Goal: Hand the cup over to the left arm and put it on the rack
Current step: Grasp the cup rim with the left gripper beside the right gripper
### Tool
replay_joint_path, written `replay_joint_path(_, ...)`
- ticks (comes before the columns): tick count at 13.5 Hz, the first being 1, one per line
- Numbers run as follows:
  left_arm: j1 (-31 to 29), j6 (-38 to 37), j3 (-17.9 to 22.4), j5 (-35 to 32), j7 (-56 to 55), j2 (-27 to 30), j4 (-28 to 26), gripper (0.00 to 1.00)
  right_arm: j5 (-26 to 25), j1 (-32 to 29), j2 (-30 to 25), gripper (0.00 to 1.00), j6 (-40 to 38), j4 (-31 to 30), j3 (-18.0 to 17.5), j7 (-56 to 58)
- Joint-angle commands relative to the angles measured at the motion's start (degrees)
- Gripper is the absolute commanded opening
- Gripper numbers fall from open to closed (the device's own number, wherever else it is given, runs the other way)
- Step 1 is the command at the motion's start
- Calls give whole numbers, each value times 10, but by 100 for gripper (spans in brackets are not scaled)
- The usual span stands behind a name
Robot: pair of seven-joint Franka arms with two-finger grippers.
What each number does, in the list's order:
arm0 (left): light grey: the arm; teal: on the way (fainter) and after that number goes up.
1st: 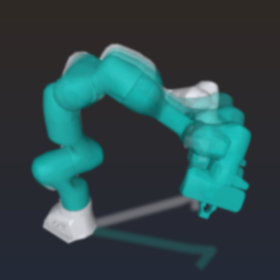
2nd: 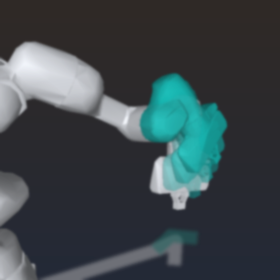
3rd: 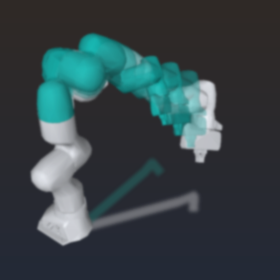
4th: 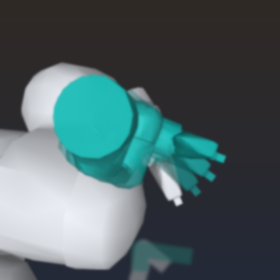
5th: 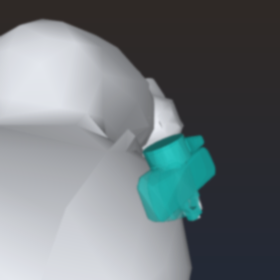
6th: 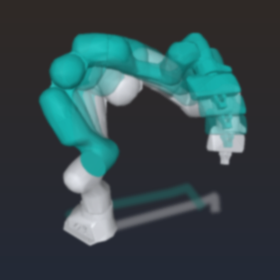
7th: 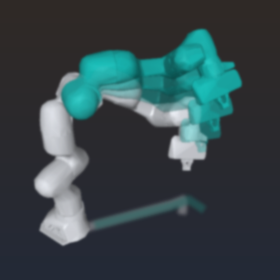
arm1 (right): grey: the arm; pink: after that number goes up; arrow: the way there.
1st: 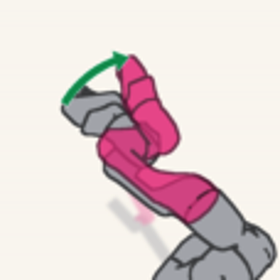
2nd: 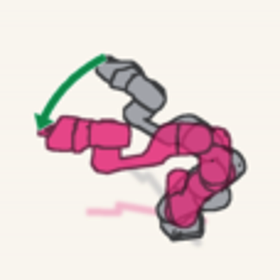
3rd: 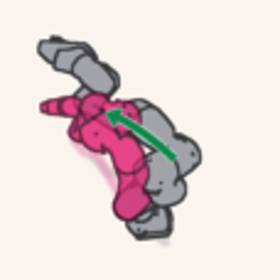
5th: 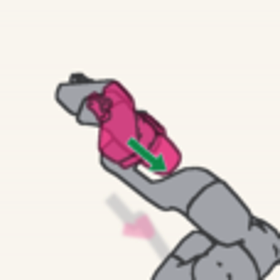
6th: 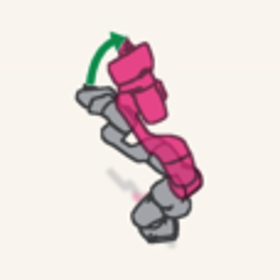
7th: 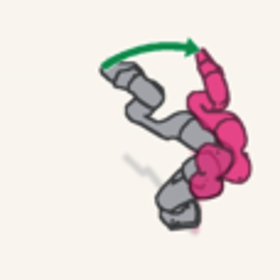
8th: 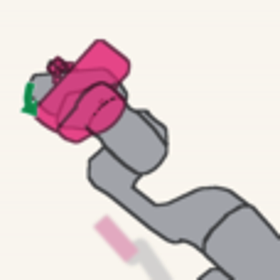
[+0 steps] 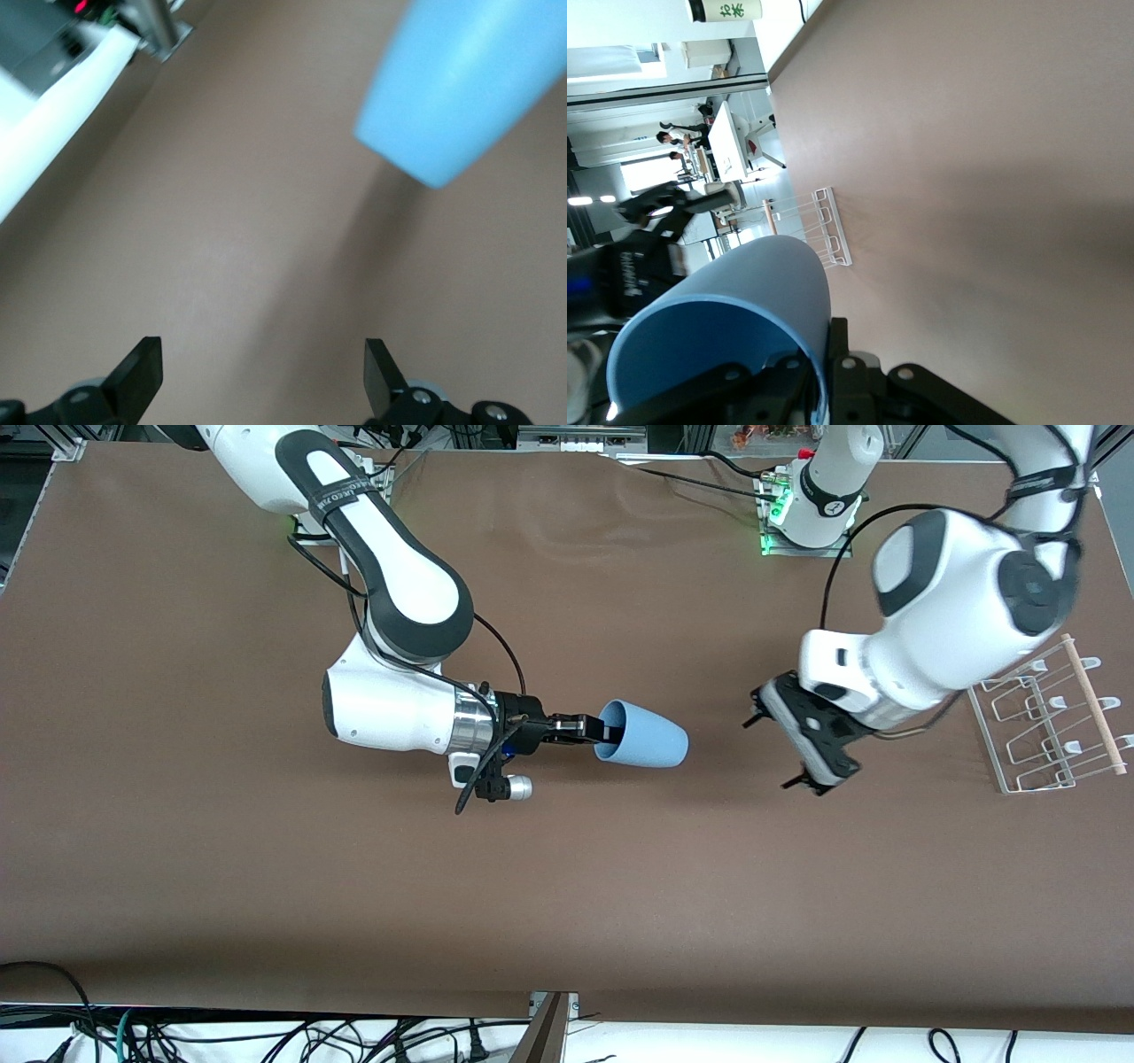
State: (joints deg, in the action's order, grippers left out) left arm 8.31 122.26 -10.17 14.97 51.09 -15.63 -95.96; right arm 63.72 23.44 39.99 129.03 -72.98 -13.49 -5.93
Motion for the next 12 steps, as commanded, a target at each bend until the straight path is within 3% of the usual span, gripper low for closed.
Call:
replay_joint_path(1,12,64,-22,-12,66,24,-58,100,14,7,11,0,3,21,-8,-3)
replay_joint_path(3,28,71,-36,-90,65,25,-57,100,14,8,11,0,3,21,-10,-3)
replay_joint_path(12,51,79,-58,-98,38,36,-54,100,18,14,28,0,18,38,-12,-3)
